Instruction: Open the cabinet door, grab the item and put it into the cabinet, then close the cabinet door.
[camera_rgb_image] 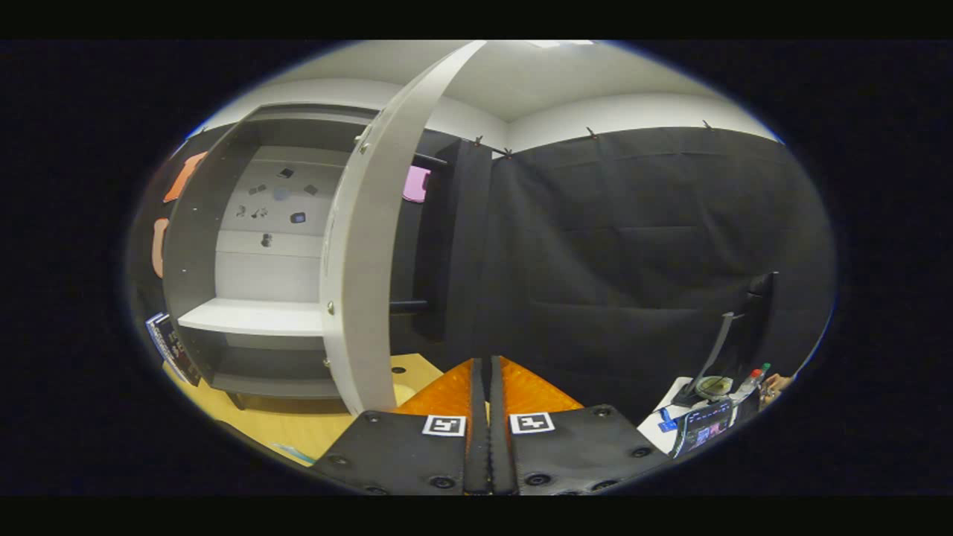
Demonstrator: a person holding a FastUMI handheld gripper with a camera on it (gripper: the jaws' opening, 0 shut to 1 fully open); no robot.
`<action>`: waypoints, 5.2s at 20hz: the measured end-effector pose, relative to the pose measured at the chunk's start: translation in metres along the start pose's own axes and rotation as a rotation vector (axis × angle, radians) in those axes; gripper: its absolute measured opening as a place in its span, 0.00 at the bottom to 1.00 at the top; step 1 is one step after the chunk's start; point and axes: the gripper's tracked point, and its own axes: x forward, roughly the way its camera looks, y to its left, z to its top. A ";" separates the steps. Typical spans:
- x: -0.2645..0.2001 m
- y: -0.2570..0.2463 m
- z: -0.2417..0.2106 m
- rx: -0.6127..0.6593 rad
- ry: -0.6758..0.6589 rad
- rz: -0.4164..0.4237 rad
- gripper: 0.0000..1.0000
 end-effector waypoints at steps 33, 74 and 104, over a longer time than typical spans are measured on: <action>-0.216 0.209 -0.012 0.059 -0.191 0.491 0.66; -0.055 0.357 0.057 -0.062 0.010 0.472 0.54; 0.160 0.524 0.034 -0.051 0.289 0.541 0.79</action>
